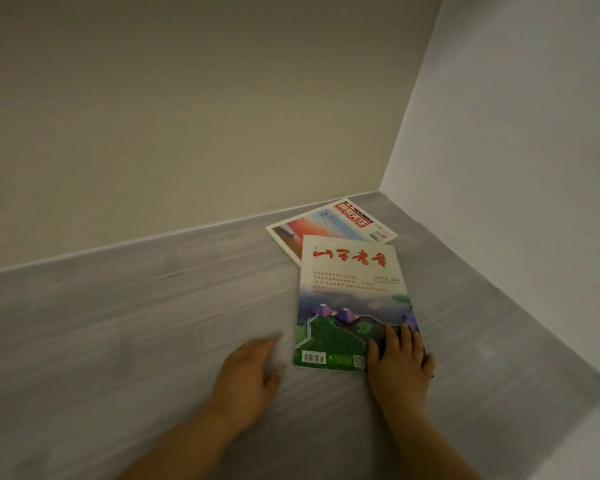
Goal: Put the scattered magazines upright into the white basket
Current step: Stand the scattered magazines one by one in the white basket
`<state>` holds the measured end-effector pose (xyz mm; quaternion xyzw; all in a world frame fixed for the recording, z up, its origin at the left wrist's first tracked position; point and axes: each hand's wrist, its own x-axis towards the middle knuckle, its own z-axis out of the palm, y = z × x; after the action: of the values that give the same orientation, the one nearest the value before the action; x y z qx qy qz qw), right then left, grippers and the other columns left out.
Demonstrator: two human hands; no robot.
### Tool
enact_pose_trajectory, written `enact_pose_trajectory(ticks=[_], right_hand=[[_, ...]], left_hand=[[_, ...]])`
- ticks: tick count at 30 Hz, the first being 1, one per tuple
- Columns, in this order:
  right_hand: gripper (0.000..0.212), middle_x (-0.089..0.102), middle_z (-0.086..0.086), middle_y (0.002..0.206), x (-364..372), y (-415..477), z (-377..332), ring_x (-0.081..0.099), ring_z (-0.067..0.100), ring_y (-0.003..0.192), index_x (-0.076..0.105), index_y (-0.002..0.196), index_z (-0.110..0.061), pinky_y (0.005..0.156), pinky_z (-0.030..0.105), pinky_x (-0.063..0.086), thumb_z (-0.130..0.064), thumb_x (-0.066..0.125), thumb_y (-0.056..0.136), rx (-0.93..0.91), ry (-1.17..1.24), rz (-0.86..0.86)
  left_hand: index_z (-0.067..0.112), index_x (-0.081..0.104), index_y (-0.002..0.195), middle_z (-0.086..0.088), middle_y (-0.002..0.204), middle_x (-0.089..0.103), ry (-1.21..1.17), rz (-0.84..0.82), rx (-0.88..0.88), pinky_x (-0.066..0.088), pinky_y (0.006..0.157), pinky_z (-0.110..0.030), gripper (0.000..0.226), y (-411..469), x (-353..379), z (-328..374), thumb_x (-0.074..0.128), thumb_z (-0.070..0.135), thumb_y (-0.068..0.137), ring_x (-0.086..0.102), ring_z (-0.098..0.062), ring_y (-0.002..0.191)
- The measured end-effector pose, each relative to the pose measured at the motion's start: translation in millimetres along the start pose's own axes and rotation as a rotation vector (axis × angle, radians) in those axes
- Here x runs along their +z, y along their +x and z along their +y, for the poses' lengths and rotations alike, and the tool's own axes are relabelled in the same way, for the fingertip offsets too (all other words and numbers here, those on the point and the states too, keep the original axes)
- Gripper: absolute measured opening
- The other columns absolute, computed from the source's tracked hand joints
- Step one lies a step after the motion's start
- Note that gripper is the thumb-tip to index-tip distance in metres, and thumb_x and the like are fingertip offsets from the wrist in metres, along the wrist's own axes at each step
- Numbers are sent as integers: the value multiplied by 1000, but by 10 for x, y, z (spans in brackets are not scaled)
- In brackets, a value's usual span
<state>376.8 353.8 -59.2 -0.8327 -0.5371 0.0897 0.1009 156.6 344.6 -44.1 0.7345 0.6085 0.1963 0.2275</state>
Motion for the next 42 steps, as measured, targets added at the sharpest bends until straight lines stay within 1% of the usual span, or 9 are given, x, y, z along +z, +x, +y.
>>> enact_pose_trajectory(ticks=[4,8,16,21,24,27,30,34,42], right_hand=[[53,11,6,155,16,19,1,3,24,143,18,141,-23,115,46,3,-44,24,93,4,4,-21],[55,8,5,155,36,46,19,3,23,143,16,142,-22,115,46,3,-45,24,93,3,-16,-27],[51,8,3,156,84,82,44,1,23,143,16,142,-24,115,47,-1,-41,21,94,-5,29,-39],[53,8,3,156,73,72,52,0,23,143,17,142,-23,115,48,-1,-43,23,93,2,34,-48],[55,11,3,155,25,43,58,5,22,143,20,141,-22,116,44,1,-44,28,92,-26,68,-30],[58,17,7,153,-69,-30,66,17,24,140,21,141,-19,115,37,13,-39,41,91,-20,234,22],[60,24,14,151,-214,-88,-15,26,30,136,23,141,-11,112,41,22,-32,48,90,105,528,46],[52,39,21,141,-400,-169,-536,44,37,123,26,138,-8,105,48,36,-23,44,93,188,1009,-185],[21,57,29,113,-493,-960,-2103,56,38,90,57,101,-5,83,43,47,0,41,89,15,1360,-415]], left_hand=[[27,15,140,3,153,17,124,-61,-65,2,116,-31,63,131,200,177,46,34,86,11,-11,141],[20,31,135,-3,141,43,-42,-20,-96,16,116,-39,57,305,323,357,53,30,83,34,-18,131],[11,47,120,-12,117,60,-513,73,-363,49,81,-33,39,627,282,602,58,11,83,58,-23,96],[4,37,124,-19,119,55,-536,11,-373,38,69,-19,33,648,328,700,40,4,91,54,-20,91],[7,38,116,-13,98,52,-576,39,-355,42,41,-11,26,508,286,702,37,1,91,49,-8,65],[10,40,110,-4,85,50,-619,121,-306,41,45,-17,22,342,167,644,36,0,91,46,-6,63],[16,42,104,3,82,50,-664,209,-232,36,49,-1,23,187,-87,512,37,-2,90,47,0,69],[24,42,93,11,77,54,-664,282,-139,37,50,2,25,-132,-531,268,39,-1,90,50,0,70],[31,40,95,16,76,53,-522,503,-77,39,61,-22,18,-1013,-1831,-878,38,13,92,52,-2,68]])
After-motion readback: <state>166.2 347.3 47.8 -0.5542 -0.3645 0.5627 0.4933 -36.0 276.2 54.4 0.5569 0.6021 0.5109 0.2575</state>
